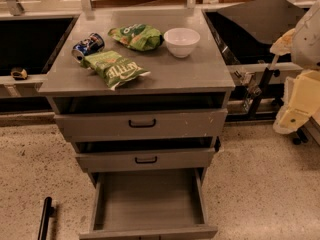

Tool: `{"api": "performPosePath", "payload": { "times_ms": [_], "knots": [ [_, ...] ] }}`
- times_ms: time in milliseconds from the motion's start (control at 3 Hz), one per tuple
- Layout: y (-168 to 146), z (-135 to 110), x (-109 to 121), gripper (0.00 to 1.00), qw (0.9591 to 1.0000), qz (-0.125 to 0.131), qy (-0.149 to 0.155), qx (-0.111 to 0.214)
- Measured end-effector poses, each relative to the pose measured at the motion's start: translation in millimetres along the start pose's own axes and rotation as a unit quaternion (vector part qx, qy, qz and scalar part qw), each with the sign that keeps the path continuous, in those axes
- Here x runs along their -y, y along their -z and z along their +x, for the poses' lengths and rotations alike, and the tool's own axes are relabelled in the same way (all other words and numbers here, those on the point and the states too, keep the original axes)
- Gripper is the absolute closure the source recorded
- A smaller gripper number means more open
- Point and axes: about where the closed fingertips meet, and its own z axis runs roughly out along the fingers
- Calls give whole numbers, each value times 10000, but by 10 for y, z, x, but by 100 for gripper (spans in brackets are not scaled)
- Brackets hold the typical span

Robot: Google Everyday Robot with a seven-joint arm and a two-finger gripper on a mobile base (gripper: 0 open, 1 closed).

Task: Place green jalapeno chip bag into bottom drawer

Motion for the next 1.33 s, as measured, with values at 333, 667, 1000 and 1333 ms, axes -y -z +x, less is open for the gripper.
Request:
{"api": "performPosePath", "payload": {
  "times_ms": [333,667,1000,1333],
  "knots": [
    [0,0,0,0,10000,0,0,0],
    [-339,-274,59,0,9996,-275,80,74],
    [-900,-867,123,0,9962,-750,435,114],
    [-1515,-1773,49,0,9862,-1259,1040,282]
  ]
}}
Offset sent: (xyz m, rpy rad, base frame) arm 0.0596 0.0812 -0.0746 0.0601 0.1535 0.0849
